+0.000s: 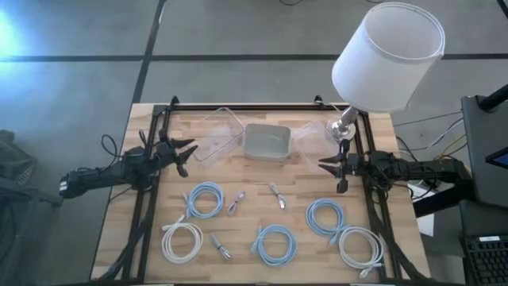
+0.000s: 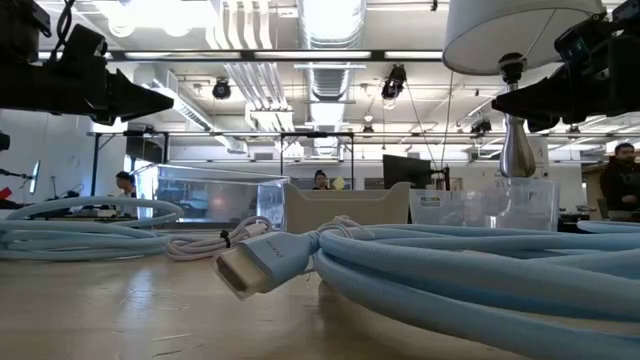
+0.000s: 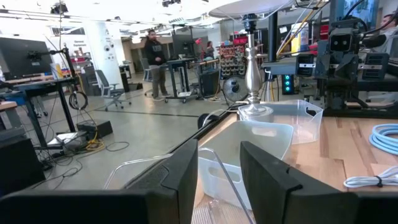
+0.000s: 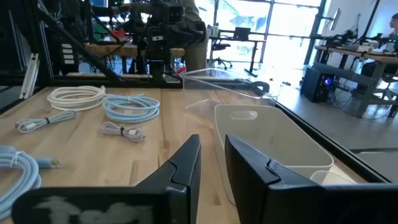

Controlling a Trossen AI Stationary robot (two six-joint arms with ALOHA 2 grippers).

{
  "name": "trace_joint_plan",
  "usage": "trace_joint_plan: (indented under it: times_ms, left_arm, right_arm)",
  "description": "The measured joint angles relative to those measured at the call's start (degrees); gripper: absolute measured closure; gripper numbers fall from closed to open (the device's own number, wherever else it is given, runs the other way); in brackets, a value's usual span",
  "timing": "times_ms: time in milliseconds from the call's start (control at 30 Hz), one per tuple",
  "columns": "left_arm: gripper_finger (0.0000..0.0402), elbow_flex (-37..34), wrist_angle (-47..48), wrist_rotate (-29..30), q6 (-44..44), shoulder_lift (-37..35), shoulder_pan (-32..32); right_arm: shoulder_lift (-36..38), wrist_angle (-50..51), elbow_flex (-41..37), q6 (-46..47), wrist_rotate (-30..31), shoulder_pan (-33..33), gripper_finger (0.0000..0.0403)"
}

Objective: Pick & Place USB Port

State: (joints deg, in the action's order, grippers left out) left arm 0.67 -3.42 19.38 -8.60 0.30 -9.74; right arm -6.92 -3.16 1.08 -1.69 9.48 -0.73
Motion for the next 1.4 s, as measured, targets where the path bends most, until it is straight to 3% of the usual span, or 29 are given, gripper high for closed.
trace_joint_plan:
  times_ms: [400,867,1400]
  left_arm:
    - [0.0277,0.02,0.02,-0.02,0.00,0.02,0.00]
    - [0.0277,0.02,0.00,0.00,0.00,0.02,0.00]
    - [0.0277,0.01,0.01,-0.02,0.02,0.01,0.00]
  right_arm:
    - [-0.02,0.02,-0.02,0.11,0.02,0.00,0.0316]
    - [-0.02,0.01,-0.01,0.05,0.01,0.00,0.0335]
    - [-0.02,0.02,0.00,0.13,0.01,0.00,0.0316]
